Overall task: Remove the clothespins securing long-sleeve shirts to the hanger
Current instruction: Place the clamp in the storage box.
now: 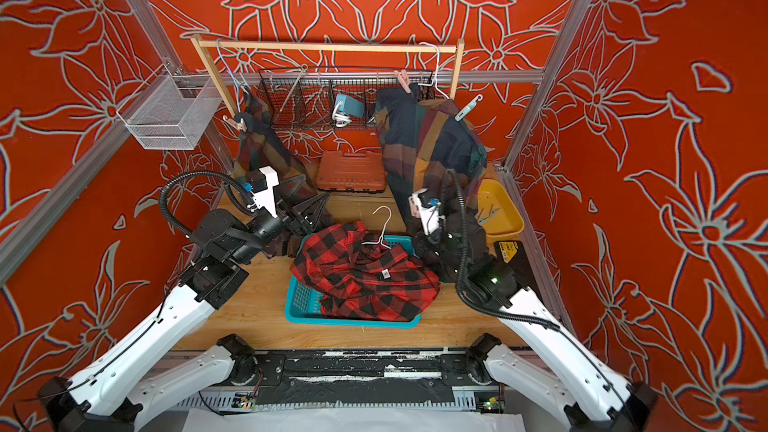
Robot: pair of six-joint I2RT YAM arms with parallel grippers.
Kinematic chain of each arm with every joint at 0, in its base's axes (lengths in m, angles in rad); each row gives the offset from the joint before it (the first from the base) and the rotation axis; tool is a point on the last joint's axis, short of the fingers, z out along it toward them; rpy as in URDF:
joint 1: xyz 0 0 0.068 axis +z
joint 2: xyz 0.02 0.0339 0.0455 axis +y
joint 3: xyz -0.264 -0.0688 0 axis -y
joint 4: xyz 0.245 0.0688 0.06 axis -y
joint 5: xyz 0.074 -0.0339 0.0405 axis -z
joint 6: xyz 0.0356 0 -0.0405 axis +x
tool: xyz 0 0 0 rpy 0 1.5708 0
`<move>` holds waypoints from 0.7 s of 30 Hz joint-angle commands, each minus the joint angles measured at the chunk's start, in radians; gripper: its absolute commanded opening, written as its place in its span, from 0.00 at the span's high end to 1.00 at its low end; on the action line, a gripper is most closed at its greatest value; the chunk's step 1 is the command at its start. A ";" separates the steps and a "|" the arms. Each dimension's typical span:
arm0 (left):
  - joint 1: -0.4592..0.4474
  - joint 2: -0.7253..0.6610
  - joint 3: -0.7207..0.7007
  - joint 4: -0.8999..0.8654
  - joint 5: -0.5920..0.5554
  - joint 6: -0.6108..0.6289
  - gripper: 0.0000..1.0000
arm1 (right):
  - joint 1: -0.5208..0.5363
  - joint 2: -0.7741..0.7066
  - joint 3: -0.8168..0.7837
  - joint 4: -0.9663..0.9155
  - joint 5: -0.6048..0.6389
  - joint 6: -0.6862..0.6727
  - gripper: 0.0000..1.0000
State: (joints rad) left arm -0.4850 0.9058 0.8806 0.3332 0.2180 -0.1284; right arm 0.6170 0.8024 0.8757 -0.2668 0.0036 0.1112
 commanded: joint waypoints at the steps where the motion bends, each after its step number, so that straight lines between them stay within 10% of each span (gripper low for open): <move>1: 0.011 0.008 -0.002 0.056 -0.020 0.008 0.11 | -0.092 -0.101 -0.011 -0.198 0.011 0.113 1.00; 11: 0.028 0.047 -0.003 0.063 -0.015 -0.007 0.10 | -0.483 -0.142 -0.028 -0.321 -0.157 0.243 1.00; 21: 0.037 0.056 -0.006 0.051 -0.010 -0.010 0.10 | -0.773 0.086 -0.125 0.052 -0.309 0.403 1.00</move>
State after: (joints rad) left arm -0.4538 0.9588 0.8806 0.3607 0.2039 -0.1341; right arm -0.1333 0.8211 0.7540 -0.3748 -0.2657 0.4400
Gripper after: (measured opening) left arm 0.896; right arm 0.162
